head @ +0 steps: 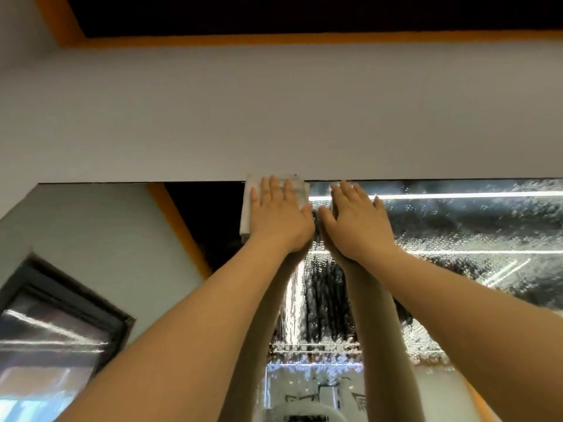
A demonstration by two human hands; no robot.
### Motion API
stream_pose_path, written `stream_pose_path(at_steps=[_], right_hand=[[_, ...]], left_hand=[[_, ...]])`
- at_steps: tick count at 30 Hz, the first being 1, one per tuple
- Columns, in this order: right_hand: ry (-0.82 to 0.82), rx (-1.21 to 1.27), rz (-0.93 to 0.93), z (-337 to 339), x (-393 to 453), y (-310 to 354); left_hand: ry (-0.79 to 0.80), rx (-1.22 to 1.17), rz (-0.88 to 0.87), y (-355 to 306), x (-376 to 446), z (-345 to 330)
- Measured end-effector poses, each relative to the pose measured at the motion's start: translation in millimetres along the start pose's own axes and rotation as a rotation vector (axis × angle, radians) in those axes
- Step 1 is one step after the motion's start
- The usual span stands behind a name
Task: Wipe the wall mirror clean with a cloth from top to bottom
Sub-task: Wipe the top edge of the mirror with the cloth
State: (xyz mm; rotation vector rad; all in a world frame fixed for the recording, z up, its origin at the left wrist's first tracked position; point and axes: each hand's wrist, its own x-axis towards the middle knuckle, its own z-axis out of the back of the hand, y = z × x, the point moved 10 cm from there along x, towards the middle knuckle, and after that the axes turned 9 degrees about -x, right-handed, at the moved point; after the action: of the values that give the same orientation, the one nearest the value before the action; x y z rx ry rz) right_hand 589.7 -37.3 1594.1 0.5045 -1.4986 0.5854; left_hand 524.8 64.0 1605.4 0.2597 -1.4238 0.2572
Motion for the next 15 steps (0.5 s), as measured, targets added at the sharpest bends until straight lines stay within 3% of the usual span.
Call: stream_pose_path(at_steps=[15], right_hand=[[-0.059, 0.026, 0.008, 4.0, -4.2, 0.2]], left_hand=[[-0.087, -0.043, 0.008, -0.5, -2.9, 5.0]])
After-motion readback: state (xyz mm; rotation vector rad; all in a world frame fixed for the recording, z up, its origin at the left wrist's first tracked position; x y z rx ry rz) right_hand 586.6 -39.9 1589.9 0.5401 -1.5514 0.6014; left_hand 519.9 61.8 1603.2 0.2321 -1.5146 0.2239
